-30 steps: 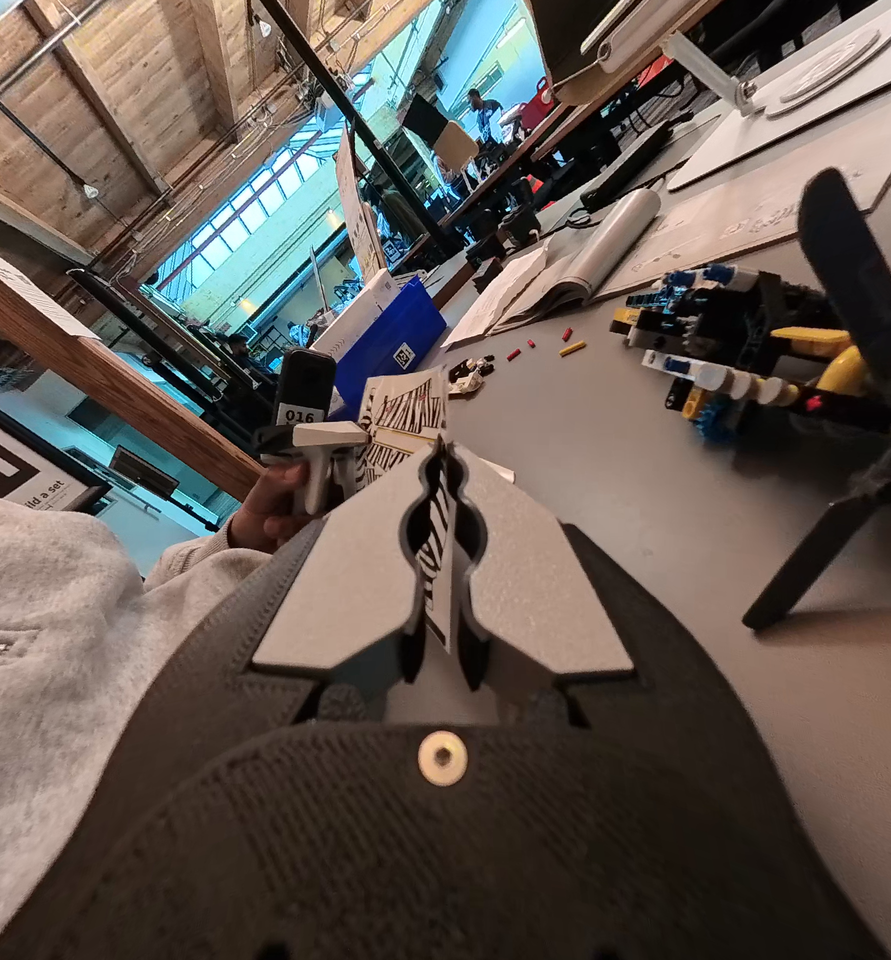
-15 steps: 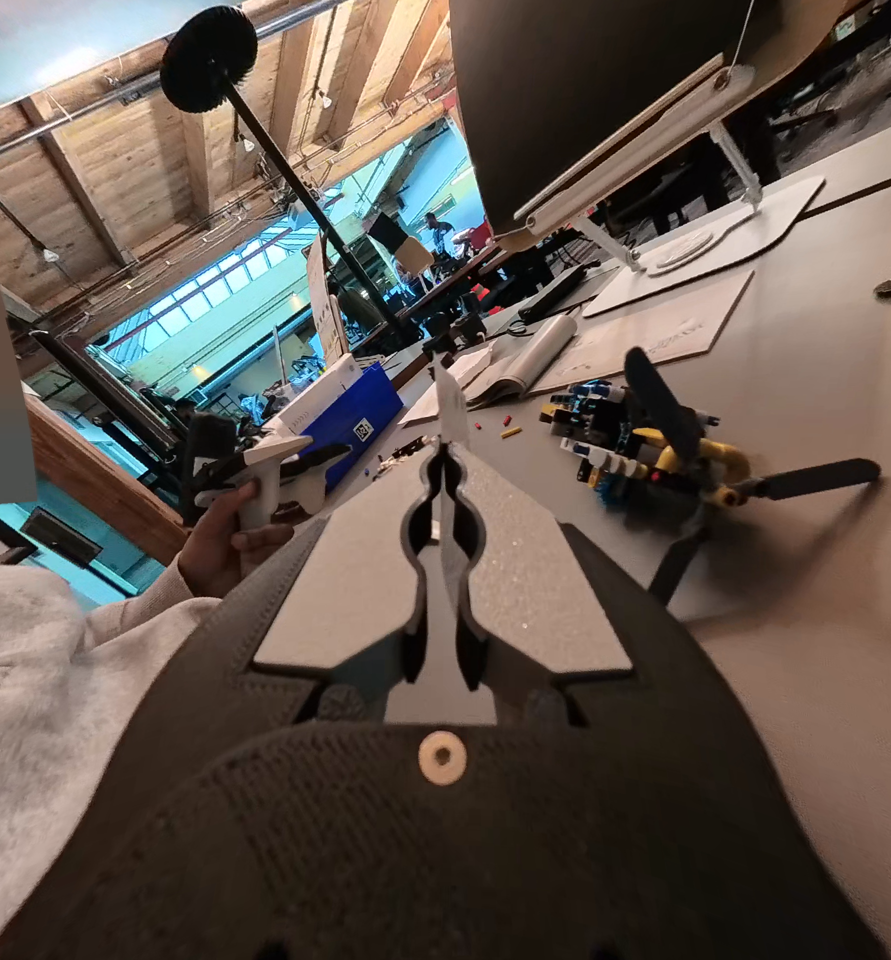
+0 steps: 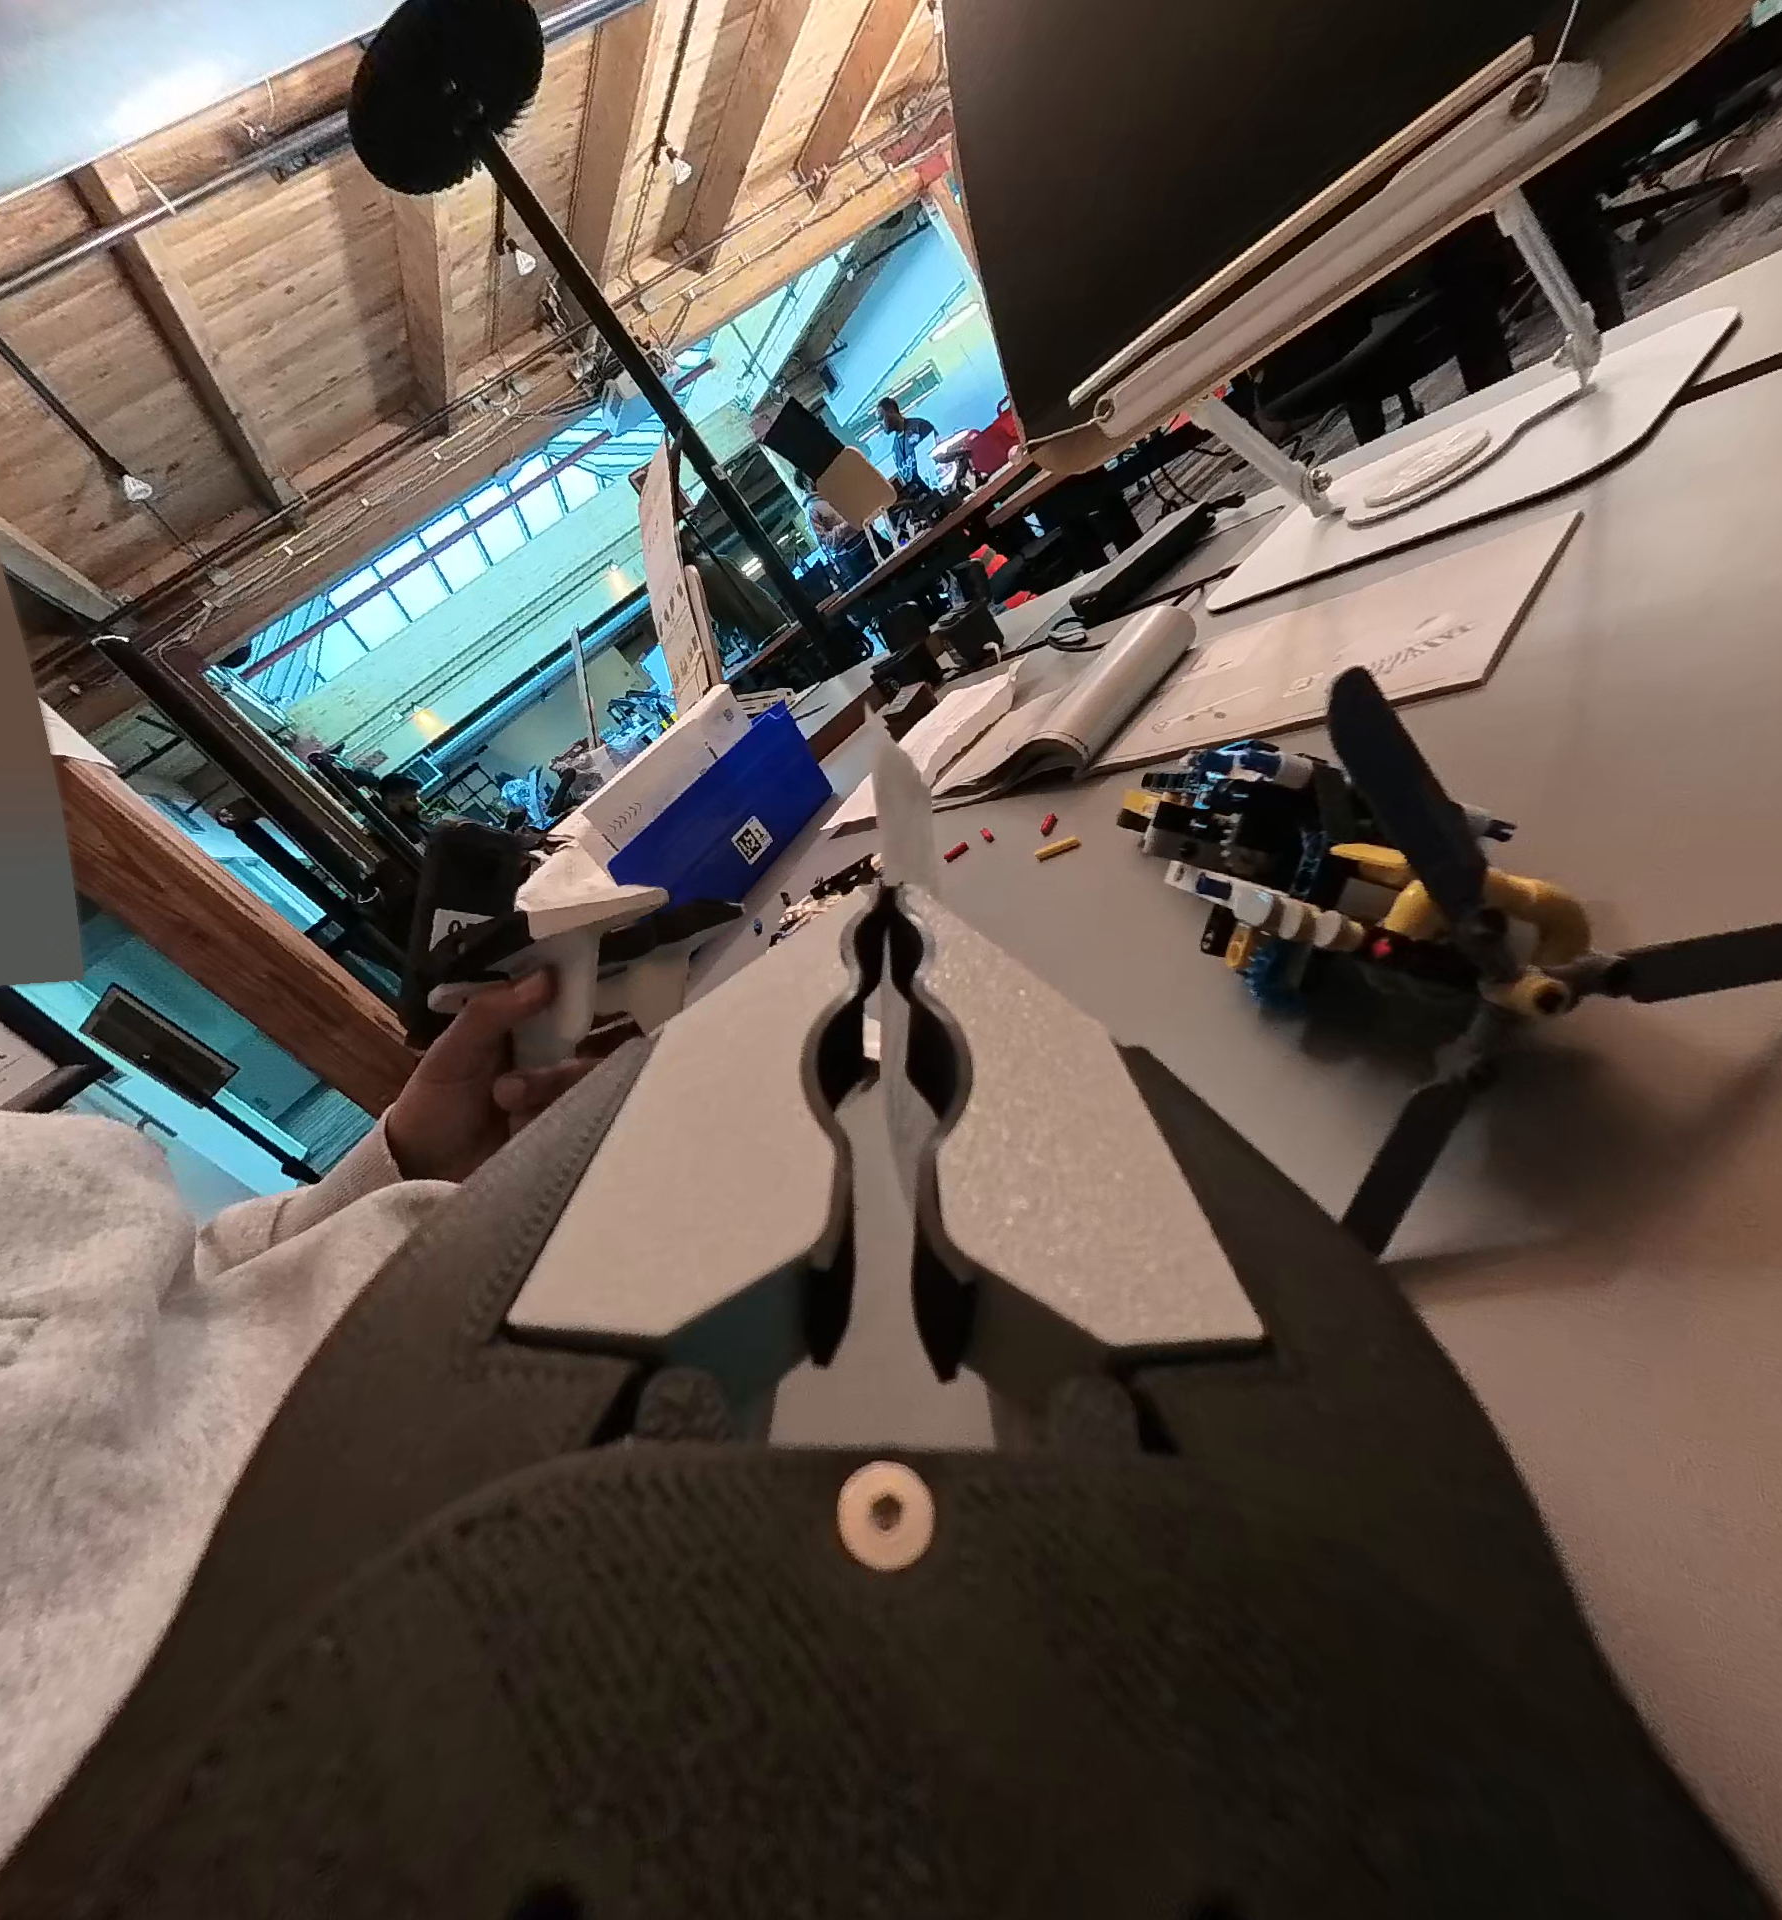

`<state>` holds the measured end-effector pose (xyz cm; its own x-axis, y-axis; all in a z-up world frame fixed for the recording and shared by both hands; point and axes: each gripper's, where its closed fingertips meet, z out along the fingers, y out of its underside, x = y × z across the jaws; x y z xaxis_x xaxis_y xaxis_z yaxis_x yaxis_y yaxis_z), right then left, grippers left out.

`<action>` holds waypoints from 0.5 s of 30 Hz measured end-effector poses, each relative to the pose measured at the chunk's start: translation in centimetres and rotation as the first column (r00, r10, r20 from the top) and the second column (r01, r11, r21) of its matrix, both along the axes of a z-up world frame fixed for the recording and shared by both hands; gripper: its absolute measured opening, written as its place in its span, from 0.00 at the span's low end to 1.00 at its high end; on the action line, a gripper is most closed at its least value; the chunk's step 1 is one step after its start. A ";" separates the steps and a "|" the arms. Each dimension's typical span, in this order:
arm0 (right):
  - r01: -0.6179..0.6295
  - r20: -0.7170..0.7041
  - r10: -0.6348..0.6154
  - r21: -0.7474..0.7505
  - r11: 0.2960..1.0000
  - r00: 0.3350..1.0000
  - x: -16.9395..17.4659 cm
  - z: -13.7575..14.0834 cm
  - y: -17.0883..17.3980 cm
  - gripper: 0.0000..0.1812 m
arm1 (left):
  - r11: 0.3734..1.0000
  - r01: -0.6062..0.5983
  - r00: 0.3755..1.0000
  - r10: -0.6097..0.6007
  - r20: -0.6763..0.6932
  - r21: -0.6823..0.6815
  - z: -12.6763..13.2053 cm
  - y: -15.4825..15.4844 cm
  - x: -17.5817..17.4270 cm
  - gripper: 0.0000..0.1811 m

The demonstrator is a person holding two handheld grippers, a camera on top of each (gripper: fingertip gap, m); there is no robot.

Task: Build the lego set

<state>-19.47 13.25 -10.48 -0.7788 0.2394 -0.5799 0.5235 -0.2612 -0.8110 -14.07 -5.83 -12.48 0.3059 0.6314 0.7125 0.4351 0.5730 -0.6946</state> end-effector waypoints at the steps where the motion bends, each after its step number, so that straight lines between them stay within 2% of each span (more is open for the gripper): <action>1: -0.001 0.001 0.001 -0.001 1.000 1.000 0.0 0.0 0.0 0.00 | 1.000 0.002 1.000 -0.002 0.000 0.003 0.0 0.1 0.0 0.23; 15: -0.011 0.010 0.011 -0.012 1.000 1.000 0.1 0.0 -0.2 0.00 | 0.999 0.047 0.999 -0.047 0.005 -0.007 -0.2 1.4 0.1 0.22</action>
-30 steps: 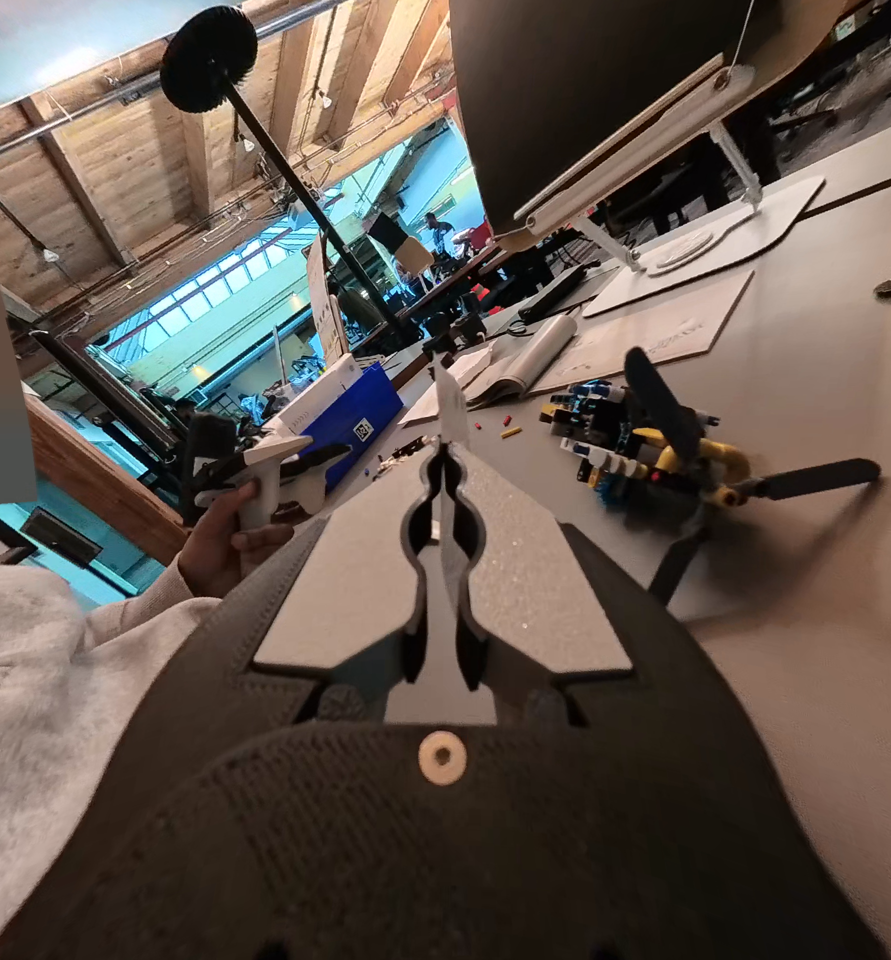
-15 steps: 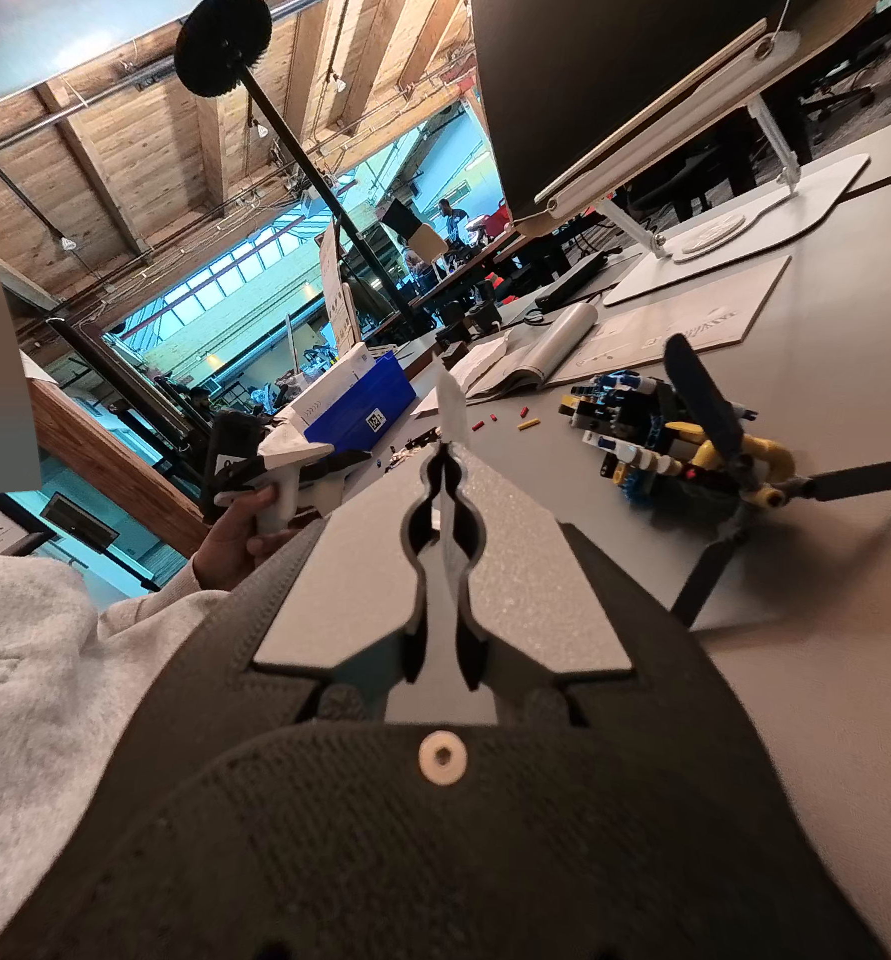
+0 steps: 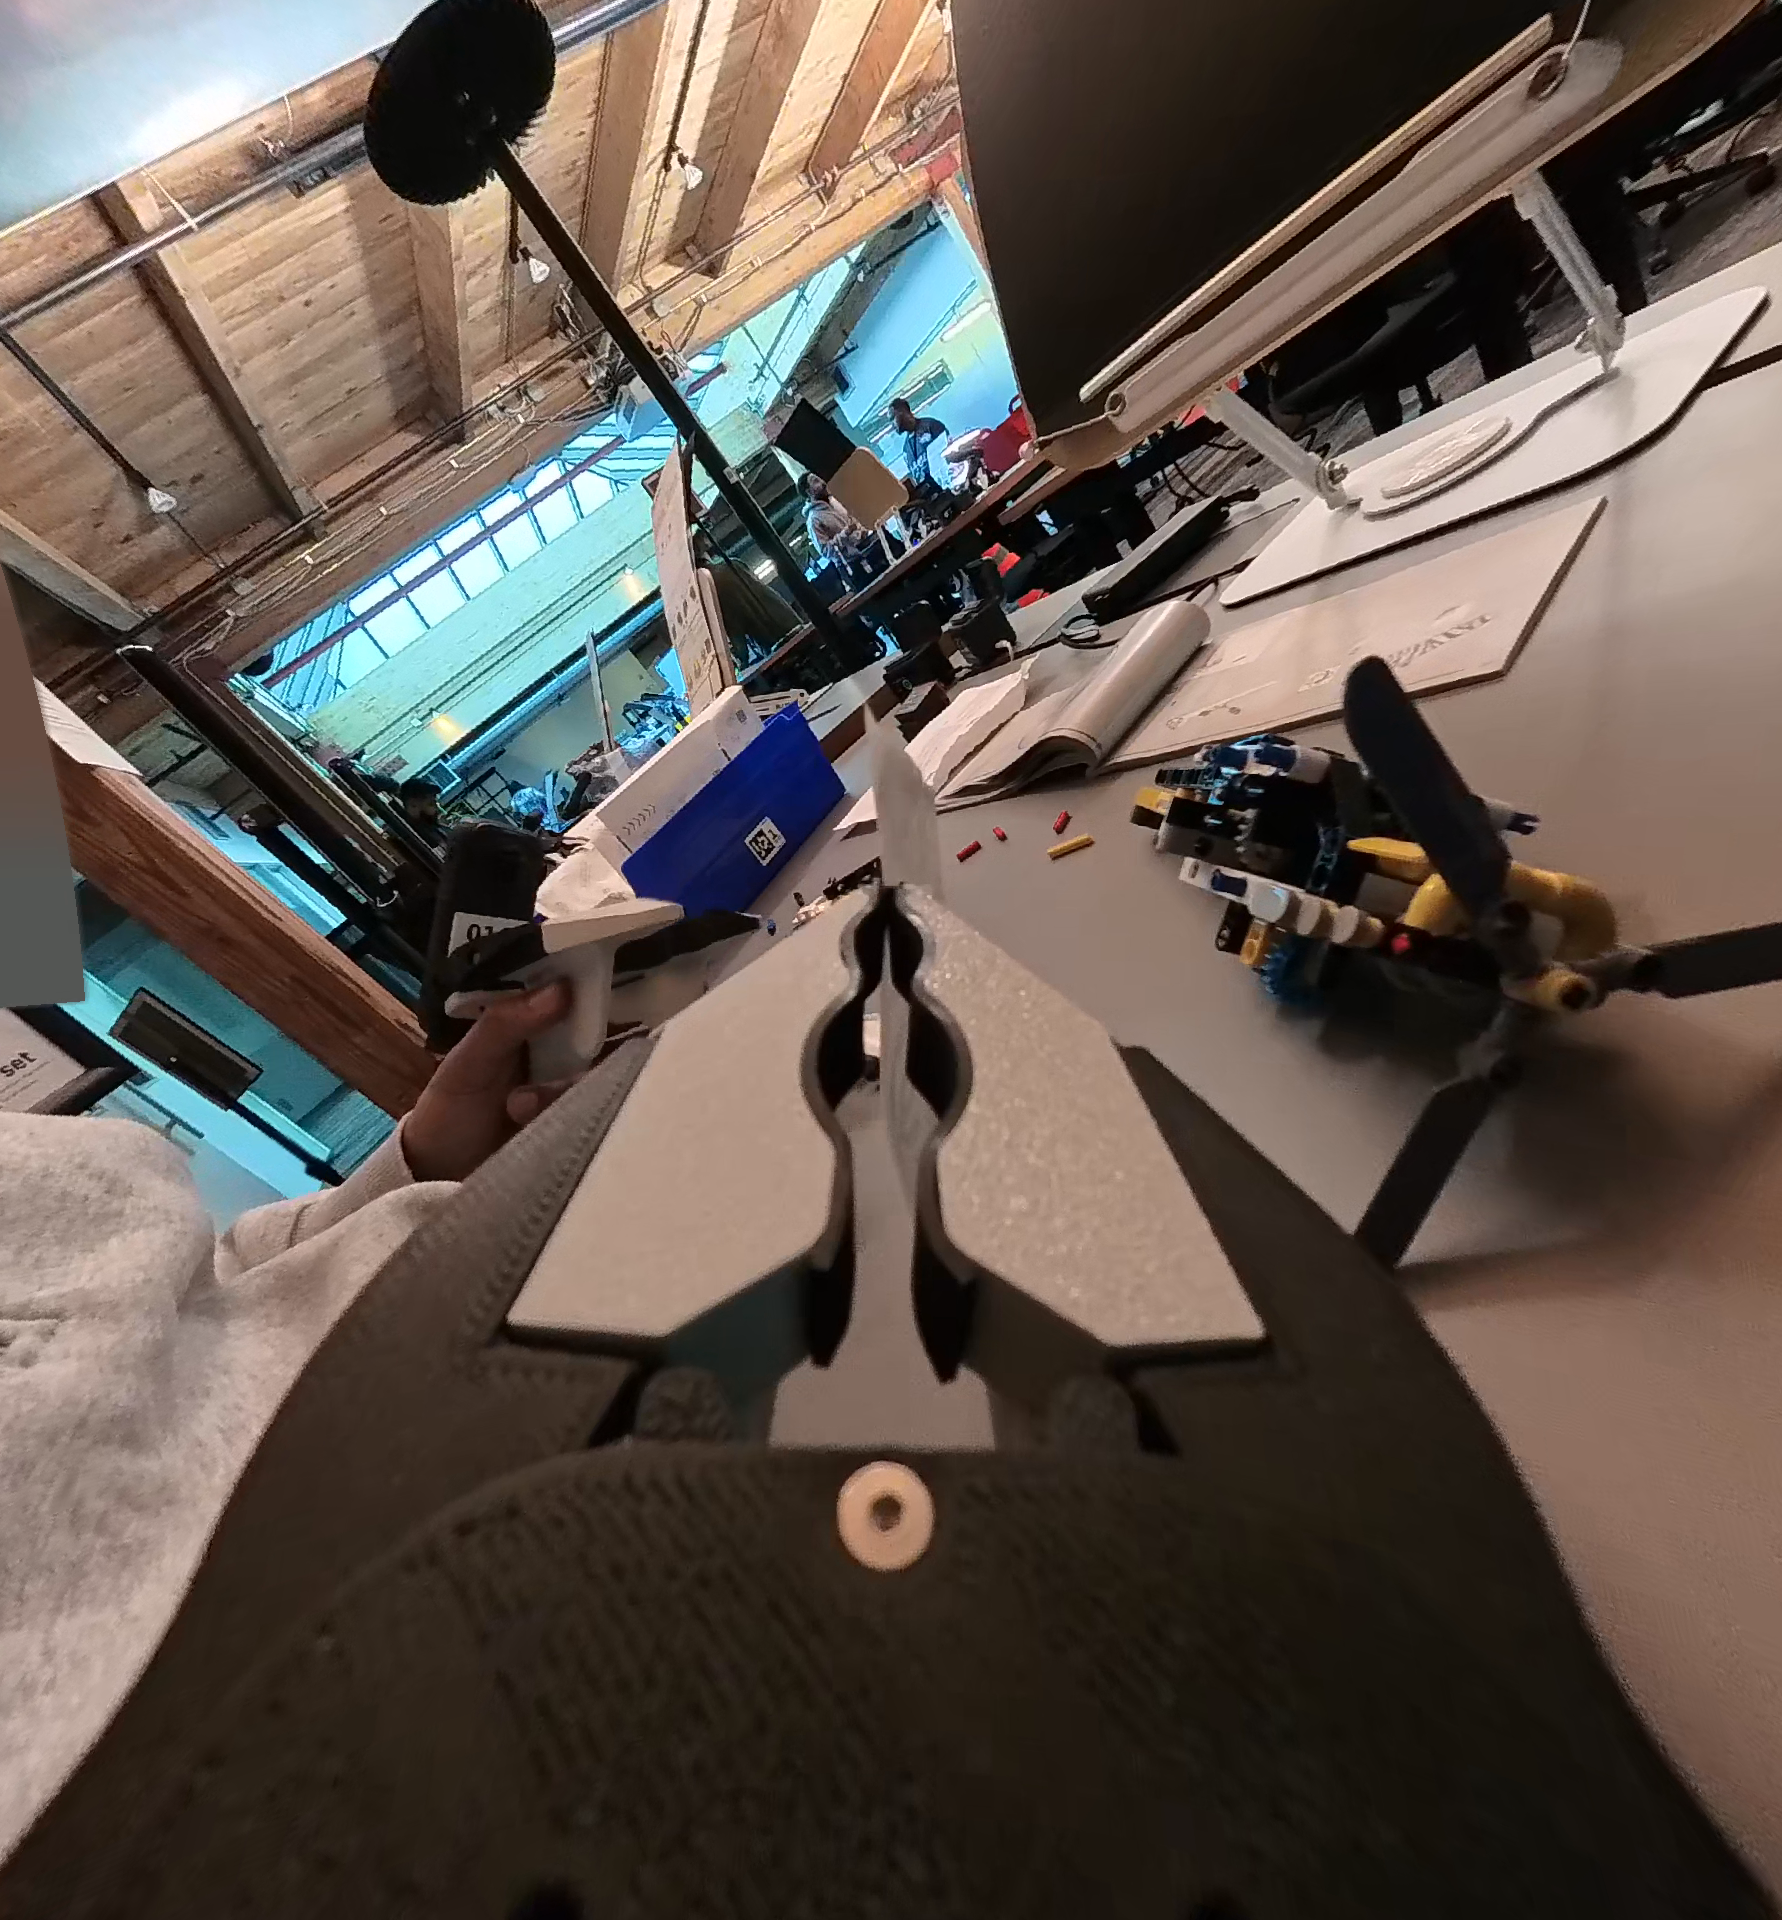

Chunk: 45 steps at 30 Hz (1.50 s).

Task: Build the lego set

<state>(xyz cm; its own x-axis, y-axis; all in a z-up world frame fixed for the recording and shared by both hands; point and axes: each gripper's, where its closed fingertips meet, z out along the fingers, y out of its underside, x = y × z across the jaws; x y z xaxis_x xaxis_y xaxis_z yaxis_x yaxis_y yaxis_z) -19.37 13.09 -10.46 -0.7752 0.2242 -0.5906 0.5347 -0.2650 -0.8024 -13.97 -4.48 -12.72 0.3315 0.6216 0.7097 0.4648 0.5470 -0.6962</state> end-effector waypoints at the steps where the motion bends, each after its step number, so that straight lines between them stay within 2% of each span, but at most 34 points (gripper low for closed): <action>1: -0.003 0.002 0.003 -0.002 1.000 1.000 0.0 0.0 -0.1 0.00 | 1.000 0.013 1.000 -0.013 -0.005 0.002 0.1 0.4 0.0 0.21; 3: -0.011 0.006 0.011 -0.007 1.000 1.000 0.2 0.0 -0.3 0.00 | 0.998 0.059 0.998 -0.059 -0.021 0.014 0.5 1.7 0.2 0.19; 6: -0.043 0.008 0.043 -0.011 0.999 0.999 0.9 0.0 -1.3 0.00 | 0.983 0.181 0.983 -0.179 -0.050 0.035 1.6 5.3 0.4 0.18; 10: -0.127 0.008 0.127 -0.005 0.992 0.992 2.8 -0.2 -3.4 0.00 | 0.949 0.310 0.949 -0.312 -0.038 -0.051 1.7 9.9 0.3 0.21; 13: -0.198 0.011 0.198 -0.018 0.980 0.980 4.3 -0.2 -4.6 0.00 | 0.938 0.333 0.941 -0.337 -0.032 -0.097 1.8 11.2 -0.3 0.21; 17: -0.286 0.002 0.286 -0.013 0.958 0.958 5.9 -0.2 -5.7 0.06 | 0.928 0.358 0.932 -0.362 -0.025 -0.109 1.8 12.0 -0.3 0.19; 31: -0.350 0.082 0.352 -0.035 0.936 0.933 6.3 -1.1 -5.8 0.05 | 0.915 0.400 0.915 -0.402 -0.025 -0.055 1.5 12.6 0.6 0.08; 35: -0.325 0.080 0.329 -0.050 0.944 0.941 5.7 -0.8 -5.3 0.00 | 0.935 0.349 0.934 -0.353 -0.054 -0.068 2.0 11.1 0.3 0.15; 38: -0.327 0.078 0.332 -0.066 0.943 0.940 5.5 -0.5 -4.7 0.00 | 0.976 0.196 0.974 -0.204 -0.095 -0.095 2.5 7.4 -1.3 0.27; 40: -0.330 0.074 0.336 -0.078 0.941 0.939 5.3 -0.2 -4.2 0.00 | 0.987 0.112 0.988 -0.123 -0.091 -0.117 1.7 5.0 -2.0 0.36; 43: -0.345 0.073 0.356 -0.134 0.929 0.932 5.2 0.8 -3.5 0.00 | 0.980 0.197 0.980 -0.198 -0.021 -0.036 0.2 5.3 -1.4 0.40; 44: -0.348 0.078 0.363 -0.156 0.924 0.929 5.2 1.0 -3.4 0.00 | 0.970 0.241 0.970 -0.240 -0.027 0.027 0.4 5.9 -1.0 0.38; 45: -0.343 0.088 0.362 -0.172 0.923 0.928 5.0 1.1 -3.2 0.00 | 0.951 0.295 0.955 -0.292 -0.045 0.097 0.9 6.5 -0.5 0.31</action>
